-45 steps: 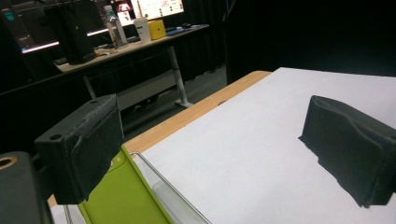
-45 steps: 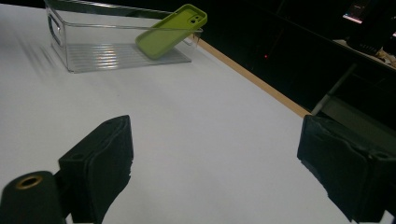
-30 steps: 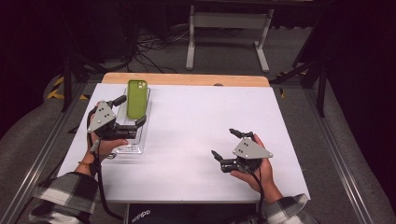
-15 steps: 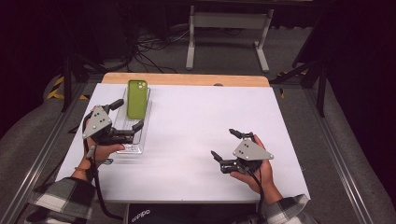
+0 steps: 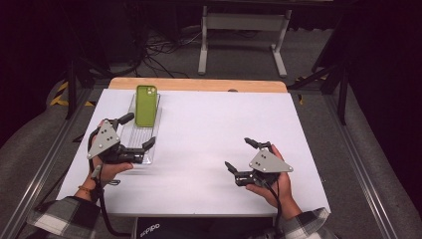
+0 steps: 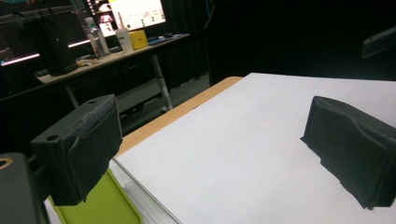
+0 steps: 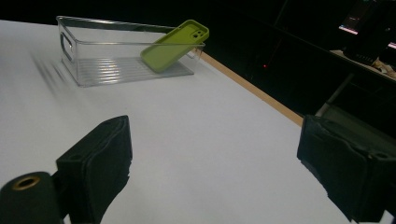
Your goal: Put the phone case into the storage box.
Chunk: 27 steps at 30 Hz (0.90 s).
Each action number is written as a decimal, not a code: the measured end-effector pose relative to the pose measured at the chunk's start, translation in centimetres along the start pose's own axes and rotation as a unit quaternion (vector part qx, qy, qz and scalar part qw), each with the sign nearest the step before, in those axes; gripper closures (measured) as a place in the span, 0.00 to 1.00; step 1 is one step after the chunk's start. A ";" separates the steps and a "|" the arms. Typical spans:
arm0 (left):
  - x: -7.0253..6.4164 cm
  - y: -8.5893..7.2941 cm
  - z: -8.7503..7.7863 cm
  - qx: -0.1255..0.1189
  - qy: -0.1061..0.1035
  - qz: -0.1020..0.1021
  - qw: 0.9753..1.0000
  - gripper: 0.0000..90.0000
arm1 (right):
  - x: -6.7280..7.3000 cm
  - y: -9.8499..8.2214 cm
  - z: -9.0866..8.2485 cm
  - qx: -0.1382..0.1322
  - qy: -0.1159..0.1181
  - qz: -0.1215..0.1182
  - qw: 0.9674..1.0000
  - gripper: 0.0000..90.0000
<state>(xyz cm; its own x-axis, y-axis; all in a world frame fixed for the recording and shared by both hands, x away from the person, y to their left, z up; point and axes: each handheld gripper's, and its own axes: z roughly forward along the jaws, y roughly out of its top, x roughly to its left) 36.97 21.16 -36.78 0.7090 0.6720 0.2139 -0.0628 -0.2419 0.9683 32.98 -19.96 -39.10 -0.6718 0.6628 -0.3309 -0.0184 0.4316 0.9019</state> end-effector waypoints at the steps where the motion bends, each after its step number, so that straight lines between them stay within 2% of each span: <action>1: -0.1 0.0 0.0 0.001 -0.002 0.000 1.000 0.04 | 0.0 0.0 -0.1 0.000 0.000 0.000 1.000 0.12; 6: -0.6 -0.2 0.2 0.006 -0.007 0.012 1.000 0.04 | 0.0 0.0 -0.3 -0.001 -0.002 0.000 1.000 0.12; 7: -0.7 -0.3 0.3 0.006 -0.011 0.005 1.000 0.04 | 0.0 0.0 -0.4 -0.003 -0.005 -0.001 1.000 0.12; 11: -1.2 -0.4 0.3 0.011 -0.015 0.012 1.000 0.04 | -0.1 0.0 -0.5 -0.004 -0.005 0.001 1.000 0.12; 12: -1.4 -0.5 0.3 0.009 -0.014 0.009 1.000 0.04 | -0.1 0.0 -0.5 -0.003 -0.005 0.000 1.000 0.12; 14: -1.5 -0.6 0.3 0.004 -0.016 0.015 1.000 0.04 | 0.0 0.0 -0.6 -0.002 -0.004 0.000 1.000 0.12; 21: -2.0 -1.0 0.2 0.007 -0.021 0.011 1.000 0.04 | -0.1 -0.1 -0.8 -0.001 -0.006 0.002 1.000 0.12; 25: -2.3 -1.2 -0.1 0.005 -0.018 0.021 1.000 0.05 | 0.0 -0.1 -0.9 0.001 -0.007 0.001 1.000 0.12; 26: -2.5 -1.2 -0.1 0.004 -0.021 0.013 1.000 0.05 | 0.0 -0.1 -1.0 0.000 -0.008 0.001 1.000 0.12; 27: -2.5 -1.3 -0.1 0.005 -0.021 0.021 1.000 0.05 | 0.0 -0.2 -1.0 0.001 -0.008 0.000 1.000 0.12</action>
<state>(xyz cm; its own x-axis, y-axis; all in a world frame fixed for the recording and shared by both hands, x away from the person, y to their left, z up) 35.18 19.87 -38.52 0.7349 0.6313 0.2476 -0.0853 -0.2762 0.9573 32.26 -20.66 -38.94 -0.6595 0.6726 -0.3358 -0.0175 0.4328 0.9013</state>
